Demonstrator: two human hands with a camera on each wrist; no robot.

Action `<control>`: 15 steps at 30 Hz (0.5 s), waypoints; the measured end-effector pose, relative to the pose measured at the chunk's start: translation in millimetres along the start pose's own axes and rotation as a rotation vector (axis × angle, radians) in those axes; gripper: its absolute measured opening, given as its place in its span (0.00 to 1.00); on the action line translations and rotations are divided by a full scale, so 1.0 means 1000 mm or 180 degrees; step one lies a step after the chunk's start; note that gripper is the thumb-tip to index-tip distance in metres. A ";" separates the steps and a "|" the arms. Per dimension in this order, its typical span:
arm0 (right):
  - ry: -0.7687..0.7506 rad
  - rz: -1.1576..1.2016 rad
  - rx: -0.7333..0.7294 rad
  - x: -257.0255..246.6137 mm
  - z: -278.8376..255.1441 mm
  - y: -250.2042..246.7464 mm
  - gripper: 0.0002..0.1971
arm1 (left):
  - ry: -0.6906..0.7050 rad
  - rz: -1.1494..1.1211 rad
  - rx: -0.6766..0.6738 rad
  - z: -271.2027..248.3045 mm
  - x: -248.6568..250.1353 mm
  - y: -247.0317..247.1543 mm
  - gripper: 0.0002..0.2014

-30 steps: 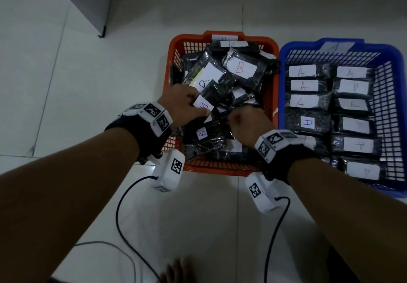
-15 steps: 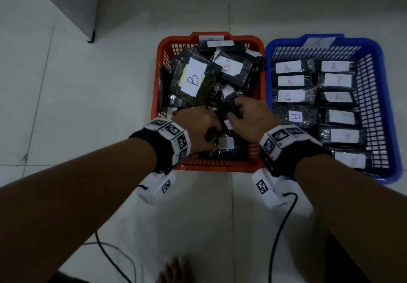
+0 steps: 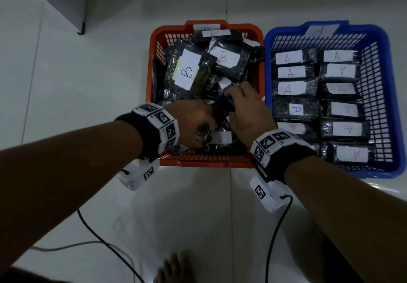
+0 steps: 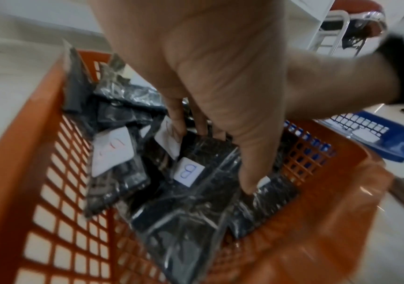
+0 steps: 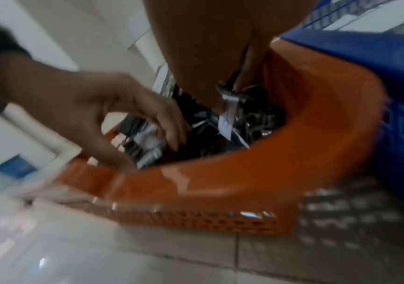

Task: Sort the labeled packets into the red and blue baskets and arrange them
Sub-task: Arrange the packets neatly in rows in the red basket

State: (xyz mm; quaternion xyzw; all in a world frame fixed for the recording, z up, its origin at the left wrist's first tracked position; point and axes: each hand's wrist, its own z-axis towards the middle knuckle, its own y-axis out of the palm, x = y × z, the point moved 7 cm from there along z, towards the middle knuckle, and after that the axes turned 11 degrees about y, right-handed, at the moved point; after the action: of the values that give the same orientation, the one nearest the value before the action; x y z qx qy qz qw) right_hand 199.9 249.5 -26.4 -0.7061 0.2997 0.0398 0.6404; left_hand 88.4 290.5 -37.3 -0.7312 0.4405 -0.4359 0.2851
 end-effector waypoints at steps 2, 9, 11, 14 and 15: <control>-0.0134 -0.0118 -0.0103 -0.003 -0.001 0.005 0.19 | -0.0077 -0.0015 -0.0048 -0.004 -0.005 -0.004 0.23; -0.0113 -0.0598 -0.1535 -0.023 0.004 0.041 0.13 | -0.0173 -0.0230 0.0177 -0.016 -0.015 -0.015 0.18; -0.0188 -0.0904 -0.1520 -0.030 0.004 0.047 0.14 | -0.0175 -0.0254 0.0275 -0.021 -0.015 -0.016 0.18; -0.0324 -0.1443 -0.1377 -0.038 0.003 0.052 0.12 | -0.0175 -0.0349 0.0366 -0.026 -0.017 -0.015 0.18; -0.0317 -0.1483 -0.1354 -0.039 0.002 0.054 0.13 | -0.0178 -0.0387 0.0387 -0.028 -0.017 -0.015 0.18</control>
State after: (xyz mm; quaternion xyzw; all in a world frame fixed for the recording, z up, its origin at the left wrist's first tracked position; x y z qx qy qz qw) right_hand 143.1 266.1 -57.1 -0.8709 0.0831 -0.0116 0.4842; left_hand 65.5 312.0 -19.2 -0.7499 0.3599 -0.4577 0.3142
